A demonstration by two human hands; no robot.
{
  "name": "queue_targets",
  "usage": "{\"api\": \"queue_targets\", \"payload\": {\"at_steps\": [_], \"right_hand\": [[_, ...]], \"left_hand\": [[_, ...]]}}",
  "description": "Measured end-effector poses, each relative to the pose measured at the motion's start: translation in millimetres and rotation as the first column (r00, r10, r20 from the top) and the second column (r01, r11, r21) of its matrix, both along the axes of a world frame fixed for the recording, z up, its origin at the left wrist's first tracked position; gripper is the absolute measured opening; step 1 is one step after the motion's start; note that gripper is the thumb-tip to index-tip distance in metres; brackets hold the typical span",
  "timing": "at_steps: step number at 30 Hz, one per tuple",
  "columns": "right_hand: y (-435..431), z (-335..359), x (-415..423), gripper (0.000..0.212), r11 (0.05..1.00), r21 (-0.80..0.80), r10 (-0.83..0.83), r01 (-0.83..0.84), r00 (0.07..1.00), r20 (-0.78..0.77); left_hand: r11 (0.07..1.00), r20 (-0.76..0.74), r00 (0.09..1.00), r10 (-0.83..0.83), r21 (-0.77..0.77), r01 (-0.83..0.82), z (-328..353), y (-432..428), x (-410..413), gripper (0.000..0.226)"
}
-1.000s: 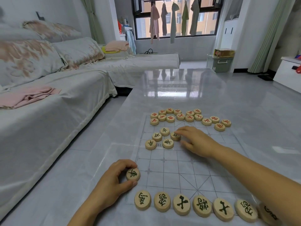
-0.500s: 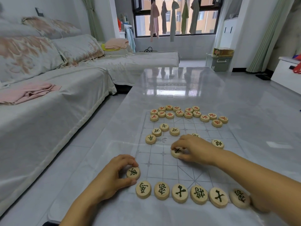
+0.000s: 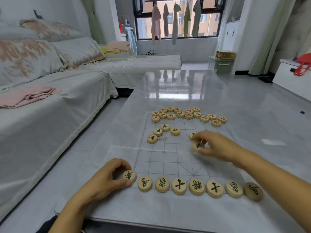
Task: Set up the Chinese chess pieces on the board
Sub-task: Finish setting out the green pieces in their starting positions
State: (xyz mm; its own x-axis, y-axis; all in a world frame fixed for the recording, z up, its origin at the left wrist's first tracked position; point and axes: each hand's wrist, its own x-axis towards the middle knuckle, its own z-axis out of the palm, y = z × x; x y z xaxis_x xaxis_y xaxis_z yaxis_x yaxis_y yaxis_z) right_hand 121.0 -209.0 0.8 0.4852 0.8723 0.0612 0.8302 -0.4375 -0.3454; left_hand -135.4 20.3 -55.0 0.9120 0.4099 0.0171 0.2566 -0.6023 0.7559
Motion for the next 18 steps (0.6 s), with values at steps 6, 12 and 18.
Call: {"api": "queue_targets", "payload": {"at_steps": [6,12,18], "right_hand": [[-110.6,17.0,26.3,0.030,0.948,0.186,-0.235,0.257,0.963,-0.128],[-174.9,-23.7,12.4,0.037,0.961,0.096,-0.223,0.260,0.931,-0.290],[-175.0,-38.2,3.0,0.046,0.982,0.040,-0.166,0.184,0.947,-0.277]], "left_hand": [[0.997,0.050,0.998,-0.049,-0.065,0.053,1.3,0.5,-2.9,0.044],[0.996,0.046,0.996,-0.080,-0.041,0.082,-0.7,0.1,-1.6,0.049],[0.996,0.072,0.994,-0.086,0.037,0.083,-3.7,-6.1,-4.9,0.051]]}}
